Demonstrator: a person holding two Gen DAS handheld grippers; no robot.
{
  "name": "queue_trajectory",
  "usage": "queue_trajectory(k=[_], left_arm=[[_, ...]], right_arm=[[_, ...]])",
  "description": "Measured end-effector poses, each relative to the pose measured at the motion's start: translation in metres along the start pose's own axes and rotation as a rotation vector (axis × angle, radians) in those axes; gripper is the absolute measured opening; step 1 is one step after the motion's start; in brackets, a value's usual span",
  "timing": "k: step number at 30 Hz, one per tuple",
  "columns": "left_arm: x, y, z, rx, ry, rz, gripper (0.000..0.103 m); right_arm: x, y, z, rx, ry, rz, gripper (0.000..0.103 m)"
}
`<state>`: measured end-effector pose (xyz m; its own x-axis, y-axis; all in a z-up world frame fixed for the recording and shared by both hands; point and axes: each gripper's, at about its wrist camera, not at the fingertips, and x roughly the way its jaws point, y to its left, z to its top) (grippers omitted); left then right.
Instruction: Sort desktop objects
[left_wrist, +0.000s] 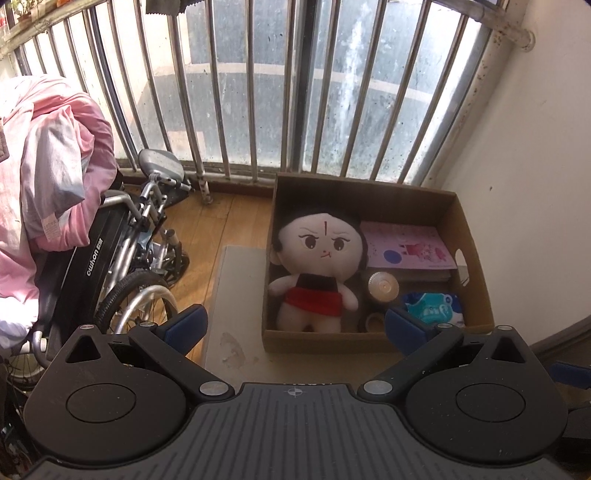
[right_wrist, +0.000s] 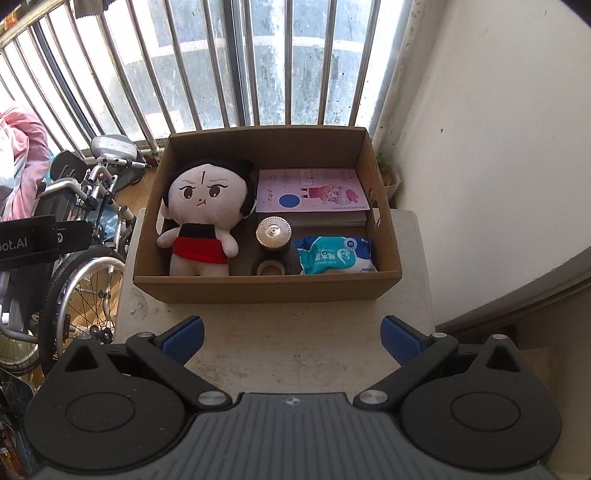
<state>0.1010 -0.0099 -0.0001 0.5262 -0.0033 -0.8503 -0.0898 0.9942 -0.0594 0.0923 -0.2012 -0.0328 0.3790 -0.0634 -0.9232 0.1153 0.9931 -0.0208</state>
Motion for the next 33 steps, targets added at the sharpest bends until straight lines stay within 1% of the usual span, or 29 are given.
queue_trajectory(k=[15, 33], left_arm=[[0.009, 0.0, 0.006, 0.005, 0.014, 0.002, 0.103], [0.019, 0.002, 0.006, 0.014, 0.041, -0.001, 0.103]], right_arm=[[0.009, 0.004, 0.011, -0.007, 0.02, -0.007, 0.103], [0.014, 0.003, 0.014, -0.001, 0.035, -0.016, 0.103]])
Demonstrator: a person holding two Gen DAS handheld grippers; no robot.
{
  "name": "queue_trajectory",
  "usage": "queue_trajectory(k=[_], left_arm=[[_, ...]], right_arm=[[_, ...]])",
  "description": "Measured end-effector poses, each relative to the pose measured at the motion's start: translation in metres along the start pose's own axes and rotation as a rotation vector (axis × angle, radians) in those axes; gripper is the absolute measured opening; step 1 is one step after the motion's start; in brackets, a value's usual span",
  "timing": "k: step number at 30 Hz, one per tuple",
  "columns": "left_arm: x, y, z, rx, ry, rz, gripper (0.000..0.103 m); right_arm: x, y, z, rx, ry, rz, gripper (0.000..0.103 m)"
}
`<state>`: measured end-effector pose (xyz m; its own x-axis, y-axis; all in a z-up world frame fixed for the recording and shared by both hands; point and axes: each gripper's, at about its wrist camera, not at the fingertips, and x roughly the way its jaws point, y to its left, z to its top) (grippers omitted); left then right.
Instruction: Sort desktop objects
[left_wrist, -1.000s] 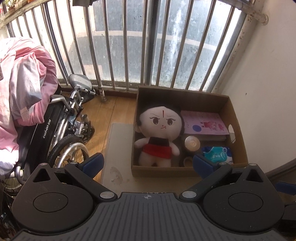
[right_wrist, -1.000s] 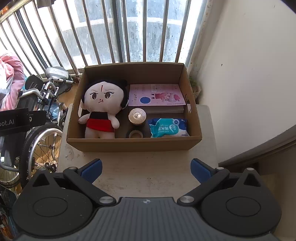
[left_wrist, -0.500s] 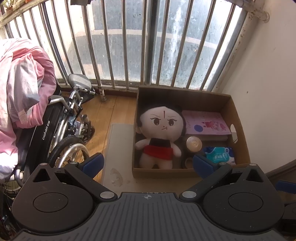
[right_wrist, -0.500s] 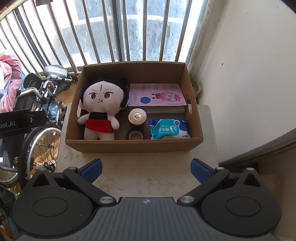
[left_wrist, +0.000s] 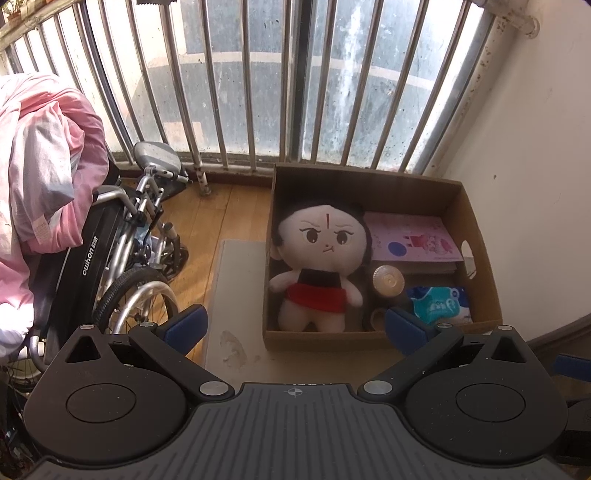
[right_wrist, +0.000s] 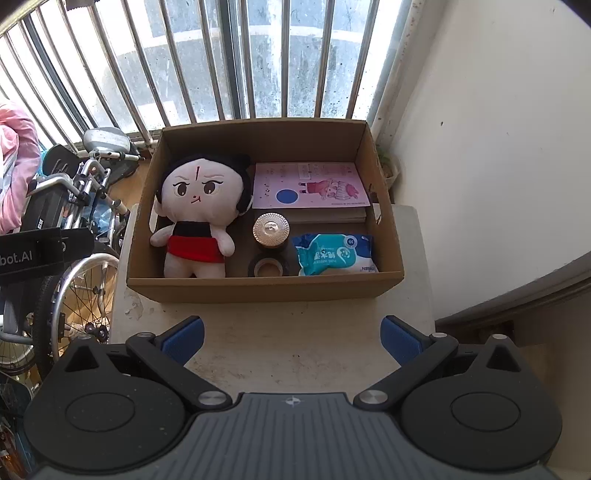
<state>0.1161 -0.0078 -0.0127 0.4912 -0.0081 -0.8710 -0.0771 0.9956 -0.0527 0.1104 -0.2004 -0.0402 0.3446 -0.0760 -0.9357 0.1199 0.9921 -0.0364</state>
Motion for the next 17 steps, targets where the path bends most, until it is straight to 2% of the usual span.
queue_trajectory(k=[17], left_arm=[[0.0023, -0.0035, 0.0002, 0.004, 0.011, -0.007, 0.103]], right_arm=[[-0.0019, -0.0035, 0.0008, 0.01, -0.005, -0.011, 0.103]])
